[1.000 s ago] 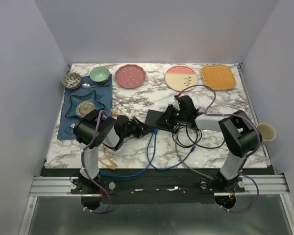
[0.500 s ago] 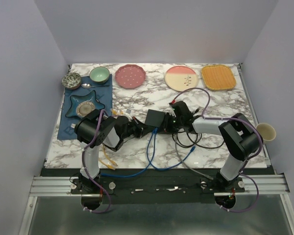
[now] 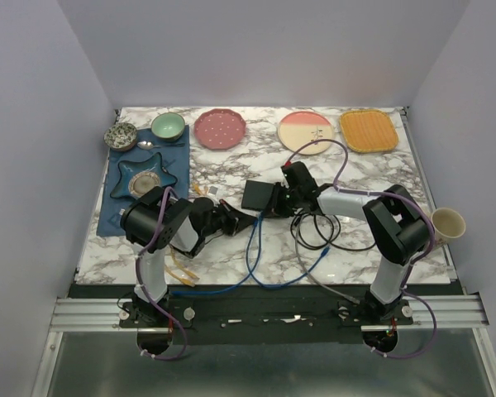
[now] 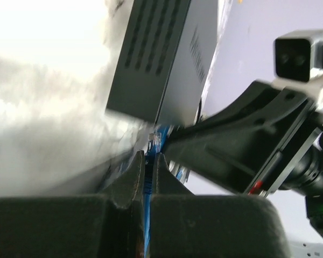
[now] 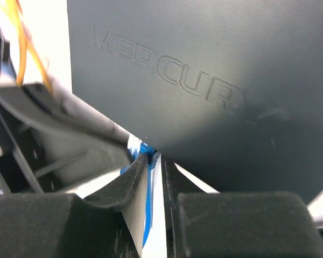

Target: Pull the plug from the switch port

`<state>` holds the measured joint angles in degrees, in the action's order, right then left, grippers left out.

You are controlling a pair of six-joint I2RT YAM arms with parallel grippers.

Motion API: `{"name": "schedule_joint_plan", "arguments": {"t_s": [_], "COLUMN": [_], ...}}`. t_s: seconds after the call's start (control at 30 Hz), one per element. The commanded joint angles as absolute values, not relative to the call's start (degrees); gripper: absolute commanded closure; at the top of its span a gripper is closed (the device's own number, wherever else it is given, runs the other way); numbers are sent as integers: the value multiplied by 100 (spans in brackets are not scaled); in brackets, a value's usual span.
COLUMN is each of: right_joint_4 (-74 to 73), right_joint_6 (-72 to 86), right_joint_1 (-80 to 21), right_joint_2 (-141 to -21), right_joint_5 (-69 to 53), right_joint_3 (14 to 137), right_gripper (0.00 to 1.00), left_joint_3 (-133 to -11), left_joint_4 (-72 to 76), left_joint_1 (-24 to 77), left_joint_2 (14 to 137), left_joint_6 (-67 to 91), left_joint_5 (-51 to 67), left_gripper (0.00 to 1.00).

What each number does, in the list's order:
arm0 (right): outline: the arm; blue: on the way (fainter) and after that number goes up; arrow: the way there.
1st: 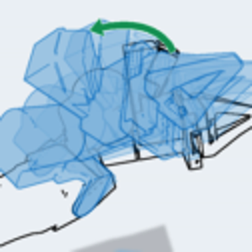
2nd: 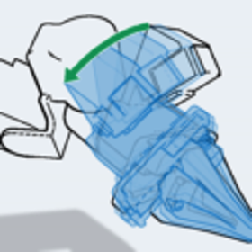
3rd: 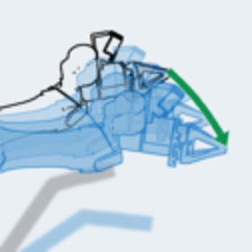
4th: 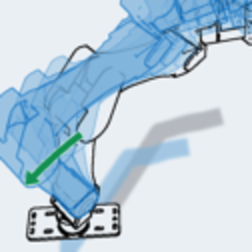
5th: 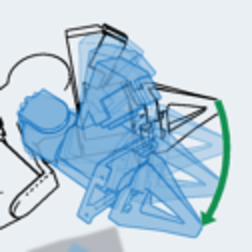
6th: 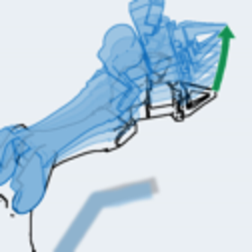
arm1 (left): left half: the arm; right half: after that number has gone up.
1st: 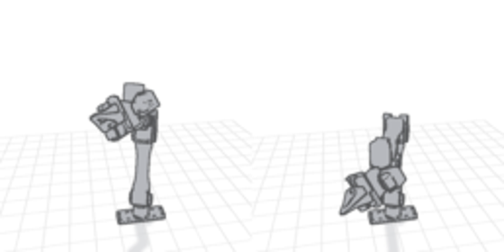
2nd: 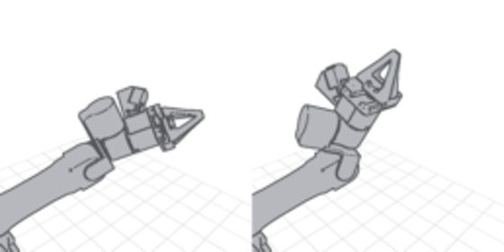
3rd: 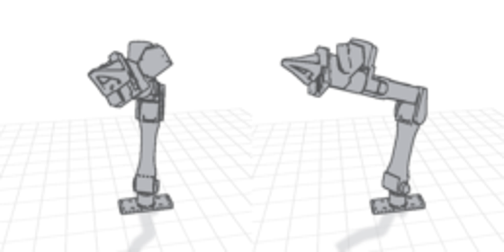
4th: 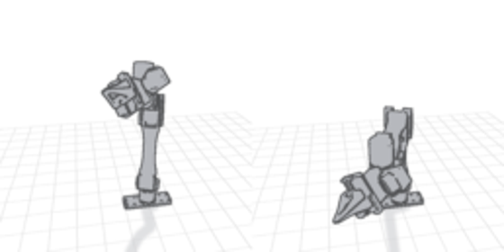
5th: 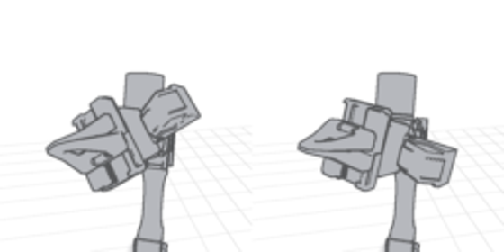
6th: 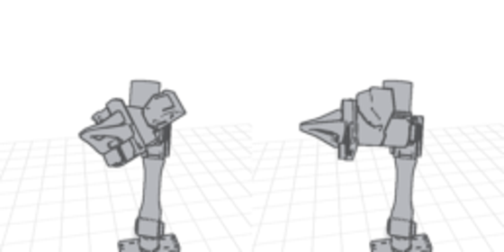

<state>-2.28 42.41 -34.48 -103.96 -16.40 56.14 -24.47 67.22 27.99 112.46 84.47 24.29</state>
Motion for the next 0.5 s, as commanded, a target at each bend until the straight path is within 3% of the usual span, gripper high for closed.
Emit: {"name": "schedule_joint_plan", "arguments": {"t_s": [0.0, 0.27, 0.47], "right_joint_4": [-176, 183, 229], "right_joint_6": [4210, 4210, 3991], "right_joint_1": [-3375, -3375, -3375], "right_joint_2": [-10521, -10153, -9432], "right_joint_5": [-888, -932, -572], "right_joint_3": [5792, 5441, 5282], "right_gripper": [76, 76, 72], "left_joint_3": [-2285, -2487, -3242], "left_joint_4": [6188, 5030, 1875], "left_joint_1": [2812, 2646, 2259], "left_joint_2": [10960, 10013, 8527], "left_joint_6": [8341, 7867, 6461], "left_joint_5": [2768, 2805, 1577], "left_gripper": [100, 100, 100]}}
